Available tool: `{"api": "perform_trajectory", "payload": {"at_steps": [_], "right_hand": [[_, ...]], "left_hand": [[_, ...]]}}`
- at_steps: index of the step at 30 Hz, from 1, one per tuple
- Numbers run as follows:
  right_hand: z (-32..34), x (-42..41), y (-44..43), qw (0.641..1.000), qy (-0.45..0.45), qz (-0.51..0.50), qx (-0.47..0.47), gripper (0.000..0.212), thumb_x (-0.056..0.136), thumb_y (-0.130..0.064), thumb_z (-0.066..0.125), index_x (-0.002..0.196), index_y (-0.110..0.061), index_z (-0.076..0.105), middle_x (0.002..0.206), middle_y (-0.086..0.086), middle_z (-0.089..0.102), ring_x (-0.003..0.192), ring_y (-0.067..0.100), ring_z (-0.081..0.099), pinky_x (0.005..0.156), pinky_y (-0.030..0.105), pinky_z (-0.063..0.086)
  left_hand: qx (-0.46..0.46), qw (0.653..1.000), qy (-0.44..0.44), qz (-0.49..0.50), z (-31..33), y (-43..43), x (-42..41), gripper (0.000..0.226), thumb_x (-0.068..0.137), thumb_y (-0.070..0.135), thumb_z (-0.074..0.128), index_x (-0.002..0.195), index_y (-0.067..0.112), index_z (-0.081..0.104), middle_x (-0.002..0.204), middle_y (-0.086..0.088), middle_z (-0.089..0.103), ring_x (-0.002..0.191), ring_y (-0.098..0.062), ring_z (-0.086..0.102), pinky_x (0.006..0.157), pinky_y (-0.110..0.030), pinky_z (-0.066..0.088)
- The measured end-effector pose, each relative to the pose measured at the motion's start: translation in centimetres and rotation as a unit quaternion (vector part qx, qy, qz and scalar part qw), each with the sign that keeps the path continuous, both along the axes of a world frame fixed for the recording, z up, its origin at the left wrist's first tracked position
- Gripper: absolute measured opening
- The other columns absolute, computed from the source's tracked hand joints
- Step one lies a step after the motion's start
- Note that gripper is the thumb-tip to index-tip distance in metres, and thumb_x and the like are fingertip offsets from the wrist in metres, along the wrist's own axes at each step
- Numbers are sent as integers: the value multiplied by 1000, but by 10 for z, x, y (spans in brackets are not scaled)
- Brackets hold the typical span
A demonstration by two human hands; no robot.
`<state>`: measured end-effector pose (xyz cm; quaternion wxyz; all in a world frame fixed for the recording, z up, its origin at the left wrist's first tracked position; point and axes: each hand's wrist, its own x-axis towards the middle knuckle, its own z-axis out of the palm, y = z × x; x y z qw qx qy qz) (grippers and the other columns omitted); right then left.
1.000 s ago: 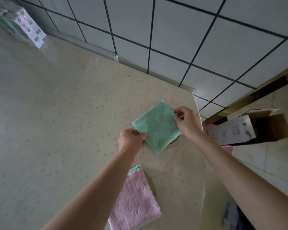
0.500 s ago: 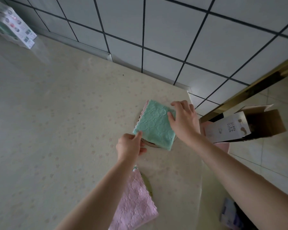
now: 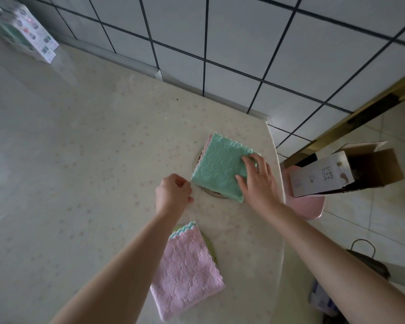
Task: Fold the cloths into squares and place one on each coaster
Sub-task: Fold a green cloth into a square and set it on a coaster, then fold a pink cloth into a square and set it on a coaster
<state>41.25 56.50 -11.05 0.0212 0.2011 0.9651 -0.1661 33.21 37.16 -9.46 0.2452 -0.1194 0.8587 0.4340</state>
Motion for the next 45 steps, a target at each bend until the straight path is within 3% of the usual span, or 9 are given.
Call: {"api": "perform_trajectory", "payload": {"at_steps": [5,9,13,17,23,28,31,37,45], "right_hand": [[9,29,-20,999,34,15,19,48,87,-23,57,130,-6,45,135,13,42,122,34,41,99,44,43],[10,66,-56,997,36,63,15,46,83,-18,61,125,-6,50,127,13,47,113,34,46,92,43,47],[14,93,-90,995,59,82,-9,33,79,-14,63,110,-6,59,112,11,54,100,31,49,86,38,47],[16,109,-119,991,35,112,-60,29,81,-22,45,101,-9,61,93,9,62,88,27,50,83,38,43],[21,109,-136,973,-64,-5,-222,29,85,-16,55,113,-10,55,110,9,62,100,28,58,84,34,45],[23,94,-139,954,-106,-73,-271,32,85,-21,57,114,-7,55,112,11,62,103,28,57,85,31,43],[30,84,-141,945,-139,-69,-289,22,85,-21,55,101,-6,58,97,8,64,93,28,58,74,29,42],[41,70,-136,948,-84,22,-305,29,86,-13,57,115,-12,58,99,-2,60,89,16,56,76,21,41],[35,67,-115,943,-47,-3,-330,30,80,-14,69,107,-14,58,100,-2,63,88,13,60,78,22,44]], "left_hand": [[-56,995,66,-41,9,-38,20,4,84,14,63,84,16,66,80,2,68,71,-13,62,54,-13,46],[-104,982,147,-60,8,-78,52,13,81,14,66,94,16,67,96,1,60,96,-22,53,78,-24,37],[-110,989,100,1,7,-107,93,24,80,16,68,104,17,64,102,4,52,102,-23,51,84,-29,41],[-86,991,83,53,8,-121,135,29,80,11,65,107,18,59,101,2,50,93,-25,56,77,-27,40],[-56,994,18,92,7,-123,176,17,83,19,62,96,23,52,91,0,61,85,-23,61,74,-38,51],[-41,992,-34,115,12,-124,191,18,84,21,66,96,18,54,81,3,63,73,-18,62,56,-25,46],[-15,985,-74,156,9,-123,196,18,80,19,69,93,17,57,84,0,68,76,-19,66,67,-31,54],[110,958,-147,221,9,-109,208,12,80,2,67,89,5,60,85,-13,69,74,-24,70,69,-41,60],[132,950,-153,237,4,-99,209,7,80,7,66,86,5,63,84,-14,71,70,-24,72,71,-41,61]]}}
